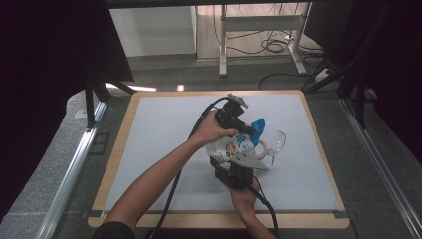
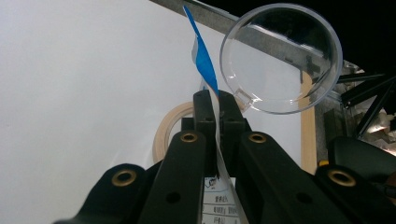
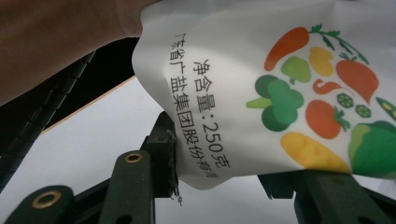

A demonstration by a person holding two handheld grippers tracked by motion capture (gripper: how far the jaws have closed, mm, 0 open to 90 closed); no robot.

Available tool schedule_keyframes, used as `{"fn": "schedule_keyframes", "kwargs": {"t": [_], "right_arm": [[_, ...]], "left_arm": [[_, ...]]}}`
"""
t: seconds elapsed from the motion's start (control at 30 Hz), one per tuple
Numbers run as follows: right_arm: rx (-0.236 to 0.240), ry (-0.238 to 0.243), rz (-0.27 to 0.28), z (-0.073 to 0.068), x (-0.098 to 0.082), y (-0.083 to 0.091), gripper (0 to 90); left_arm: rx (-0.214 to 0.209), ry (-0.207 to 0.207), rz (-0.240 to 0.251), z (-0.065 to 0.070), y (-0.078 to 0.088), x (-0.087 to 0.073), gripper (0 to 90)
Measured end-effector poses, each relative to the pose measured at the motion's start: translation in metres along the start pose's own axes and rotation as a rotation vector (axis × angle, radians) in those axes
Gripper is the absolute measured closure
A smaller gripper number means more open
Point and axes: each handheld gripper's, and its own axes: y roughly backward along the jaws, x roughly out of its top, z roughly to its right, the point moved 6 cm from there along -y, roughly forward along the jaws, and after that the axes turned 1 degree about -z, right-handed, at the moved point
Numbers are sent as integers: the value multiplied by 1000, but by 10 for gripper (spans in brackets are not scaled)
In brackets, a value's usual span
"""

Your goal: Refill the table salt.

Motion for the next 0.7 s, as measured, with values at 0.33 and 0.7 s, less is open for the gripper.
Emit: {"fn": "schedule_keyframes", "kwargs": {"t": [0.33, 0.7], "right_arm": [[2, 0, 0, 0, 0, 0, 554], [5, 2, 2, -1, 1, 0, 554]], "left_arm": [[0, -1, 3, 0, 0, 0, 900], [2, -3, 0, 0, 2, 0, 900]]}}
